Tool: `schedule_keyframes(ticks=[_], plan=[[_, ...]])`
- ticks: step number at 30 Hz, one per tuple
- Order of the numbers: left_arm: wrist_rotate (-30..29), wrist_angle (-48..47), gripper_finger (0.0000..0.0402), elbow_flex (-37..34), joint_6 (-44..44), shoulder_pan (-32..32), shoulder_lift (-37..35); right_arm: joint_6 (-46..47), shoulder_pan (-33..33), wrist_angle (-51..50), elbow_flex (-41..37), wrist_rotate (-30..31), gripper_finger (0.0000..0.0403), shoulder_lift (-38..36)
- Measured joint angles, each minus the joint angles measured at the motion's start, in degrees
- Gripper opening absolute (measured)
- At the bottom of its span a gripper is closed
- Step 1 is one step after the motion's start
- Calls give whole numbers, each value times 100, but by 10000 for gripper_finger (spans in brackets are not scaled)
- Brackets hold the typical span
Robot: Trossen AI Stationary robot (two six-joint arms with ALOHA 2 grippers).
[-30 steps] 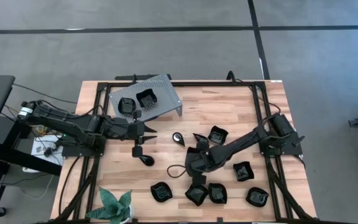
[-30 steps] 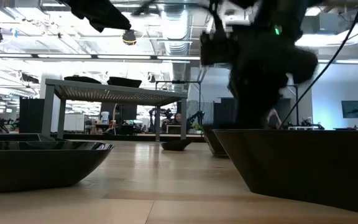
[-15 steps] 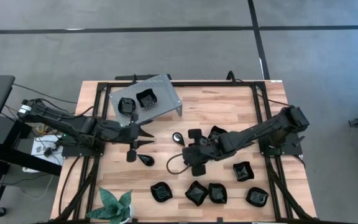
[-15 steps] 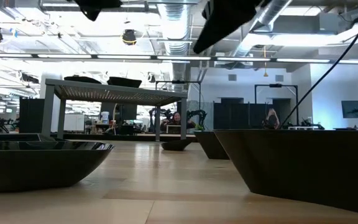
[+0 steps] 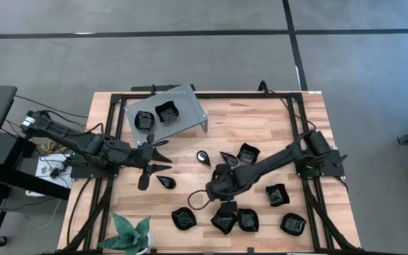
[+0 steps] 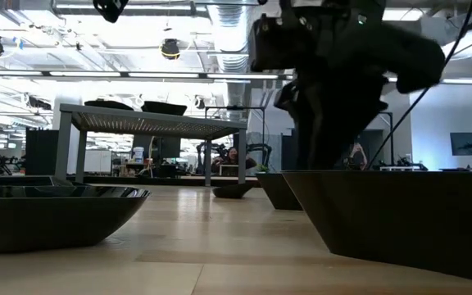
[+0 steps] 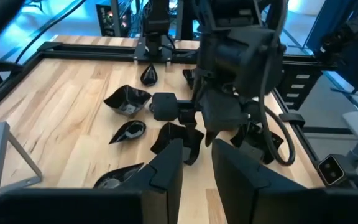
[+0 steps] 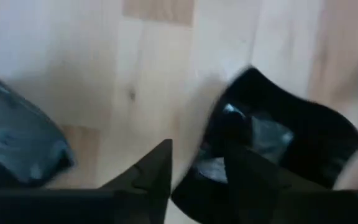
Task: Pick & Place Mini shaped plates
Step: Stack the black distorted square plate on top of the black distorted square plate on the shelf
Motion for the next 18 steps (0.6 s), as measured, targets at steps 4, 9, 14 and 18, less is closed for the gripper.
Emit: schedule_keyframes(ticks=[4, 9, 14, 18], plan=[[2, 37, 88, 0, 0, -2, 3, 220, -10, 58, -6, -21, 185, 107], [2, 40, 88, 2, 1, -2, 52, 802, -51, 64, -5, 132, 191, 208], [2, 27, 88, 0, 4, -6, 120, 826, -85, 23, -13, 41, 103, 340], [3, 28, 88, -1, 20, -6, 179, 963, -134, -26, -9, -119, 15, 323]])
